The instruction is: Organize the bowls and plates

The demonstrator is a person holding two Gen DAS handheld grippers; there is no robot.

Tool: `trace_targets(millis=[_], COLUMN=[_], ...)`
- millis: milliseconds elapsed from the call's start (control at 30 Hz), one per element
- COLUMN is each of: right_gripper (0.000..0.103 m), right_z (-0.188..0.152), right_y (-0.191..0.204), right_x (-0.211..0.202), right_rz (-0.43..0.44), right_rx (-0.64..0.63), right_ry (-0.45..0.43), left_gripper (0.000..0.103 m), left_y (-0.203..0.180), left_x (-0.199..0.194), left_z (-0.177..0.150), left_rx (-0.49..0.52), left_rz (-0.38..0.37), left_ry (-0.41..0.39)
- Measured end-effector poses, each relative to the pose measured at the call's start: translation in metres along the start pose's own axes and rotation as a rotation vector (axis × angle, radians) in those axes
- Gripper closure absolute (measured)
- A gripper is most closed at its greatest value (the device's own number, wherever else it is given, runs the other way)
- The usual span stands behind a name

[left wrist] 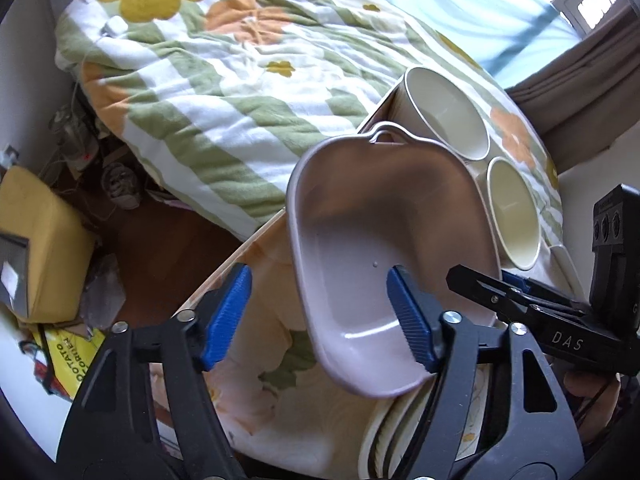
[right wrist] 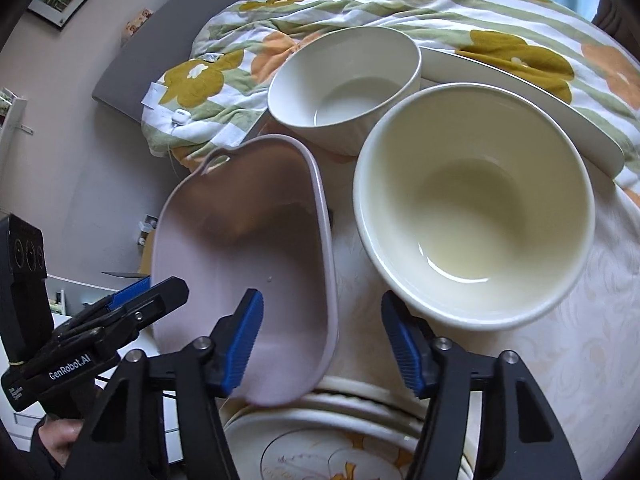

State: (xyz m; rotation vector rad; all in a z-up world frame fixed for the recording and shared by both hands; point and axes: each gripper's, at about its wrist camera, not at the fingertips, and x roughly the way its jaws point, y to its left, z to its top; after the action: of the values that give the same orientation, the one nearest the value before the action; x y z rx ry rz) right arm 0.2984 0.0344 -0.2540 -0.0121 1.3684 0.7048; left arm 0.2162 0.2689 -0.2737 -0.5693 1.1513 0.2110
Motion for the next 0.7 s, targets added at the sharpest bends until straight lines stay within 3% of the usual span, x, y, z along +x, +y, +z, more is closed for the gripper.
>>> trace_targets(millis=[67, 133, 200, 300, 700], right_gripper=[0.054, 0.059, 0.071, 0.082, 0.087], right_z=[0.001, 0.002, 0.003, 0.004, -0.01], right_y=[-0.001, -0.004, -0.004, -0.003, 0.012], right_x=[0.005, 0.009, 0.013, 0.012, -0.004], right_rz=[-0.009, -0.011, -0.013, -0.035, -0.043], right_rx=[0.006, 0.022, 0.019, 0.005, -0.027], right_ry=[0.0, 0.006, 0.008, -0.008, -0.07], left_gripper=[0.052, 0.055, 0.072, 0.078, 0.079], left_y=[-0.003, -0.008, -0.01, -0.012, -0.023], left_x=[0.007, 0.012, 0.015, 0.016, -0.013], left_z=[0.002, 0.003, 0.003, 0.004, -0.001], left_rx=[0.026, 0.067, 0.089, 0.116, 0.212], left_rz=[0.001, 0.016, 0.019, 0.02, 0.079], left_ry=[0.01, 0.012, 0.017, 0.017, -0.056])
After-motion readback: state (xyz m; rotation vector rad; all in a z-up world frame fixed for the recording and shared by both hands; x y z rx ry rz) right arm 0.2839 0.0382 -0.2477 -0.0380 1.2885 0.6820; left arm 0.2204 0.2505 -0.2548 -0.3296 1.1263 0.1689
